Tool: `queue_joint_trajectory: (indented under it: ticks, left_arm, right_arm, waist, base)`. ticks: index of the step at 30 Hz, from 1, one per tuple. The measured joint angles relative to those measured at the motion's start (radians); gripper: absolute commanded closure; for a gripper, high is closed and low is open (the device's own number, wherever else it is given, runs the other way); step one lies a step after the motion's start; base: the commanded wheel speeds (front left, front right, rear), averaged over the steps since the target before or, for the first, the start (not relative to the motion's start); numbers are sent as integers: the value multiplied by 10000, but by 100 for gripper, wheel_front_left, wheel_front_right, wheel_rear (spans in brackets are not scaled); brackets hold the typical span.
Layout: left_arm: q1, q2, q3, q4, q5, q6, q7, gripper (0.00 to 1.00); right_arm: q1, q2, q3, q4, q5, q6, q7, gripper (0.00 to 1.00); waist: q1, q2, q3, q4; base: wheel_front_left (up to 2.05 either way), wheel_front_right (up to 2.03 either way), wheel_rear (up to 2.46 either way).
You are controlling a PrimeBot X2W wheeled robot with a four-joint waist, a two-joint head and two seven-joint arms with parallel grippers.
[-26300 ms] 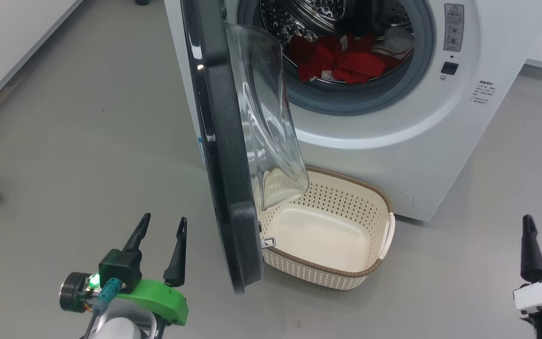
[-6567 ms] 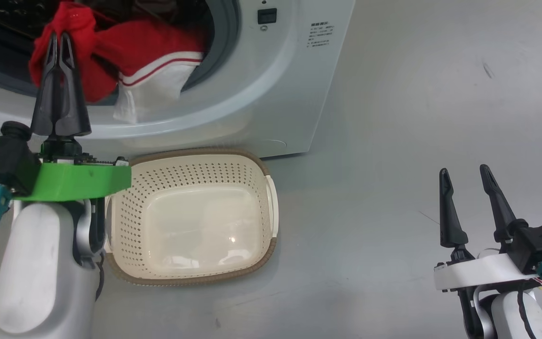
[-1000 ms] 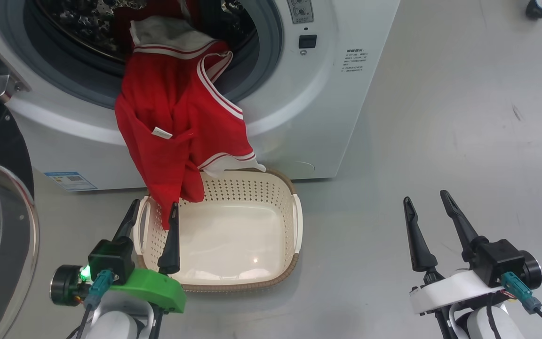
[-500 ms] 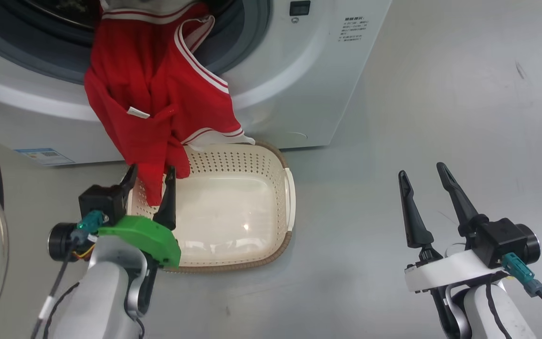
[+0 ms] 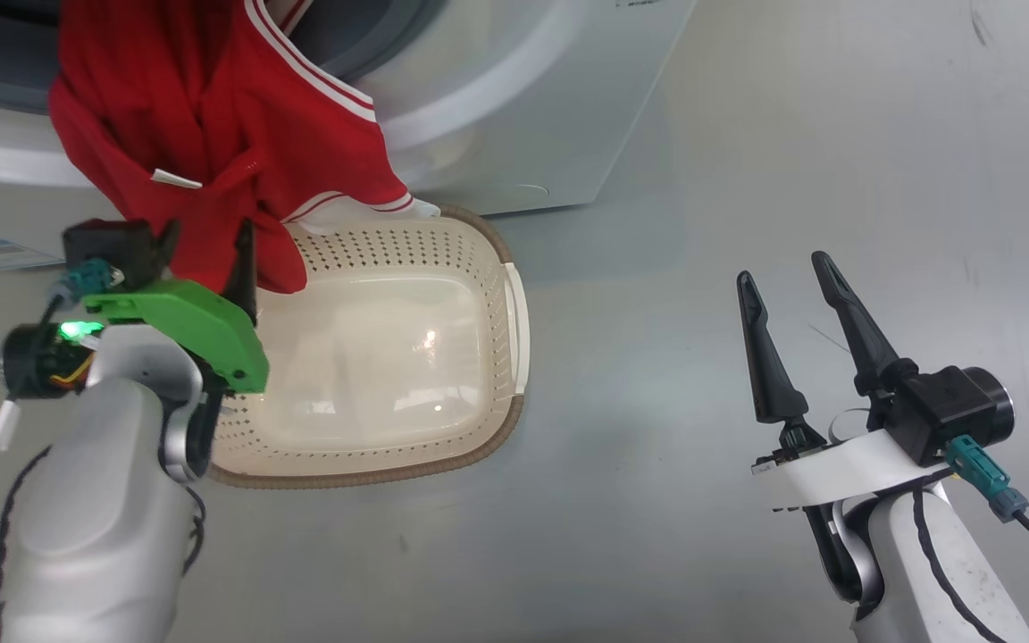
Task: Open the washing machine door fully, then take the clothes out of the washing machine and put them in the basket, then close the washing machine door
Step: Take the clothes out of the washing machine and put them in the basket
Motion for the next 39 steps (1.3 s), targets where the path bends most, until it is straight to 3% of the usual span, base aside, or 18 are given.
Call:
queue_joint_trajectory:
  ticks: [15, 28, 31, 39]
  left_arm:
    - [-1755, 857, 307, 1160, 209, 94, 238, 0]
    - [-2533, 911, 426, 2201, 301, 274, -25, 0]
    - [-2604, 907, 453, 2372, 359, 347, -169, 100]
    - [-2697, 807, 408, 2748, 359, 288, -612, 100]
  right_arm:
    - [-609, 4, 219, 221, 173, 79, 0, 0]
    - [-713, 13, 282, 242, 545, 71, -2, 0]
    - [-714, 13, 288, 244, 546, 69, 0, 0]
    - [-725, 13, 286, 276, 546, 54, 0, 0]
  waist:
    - [0, 0, 830, -877]
    - [0, 0, 1033, -1421]
    - [0, 0, 1034, -1450]
    - [0, 0, 1021, -1403]
  base:
    - [0, 0, 0]
    - [0, 0, 0]
    - [0, 0, 0]
    - [0, 0, 0]
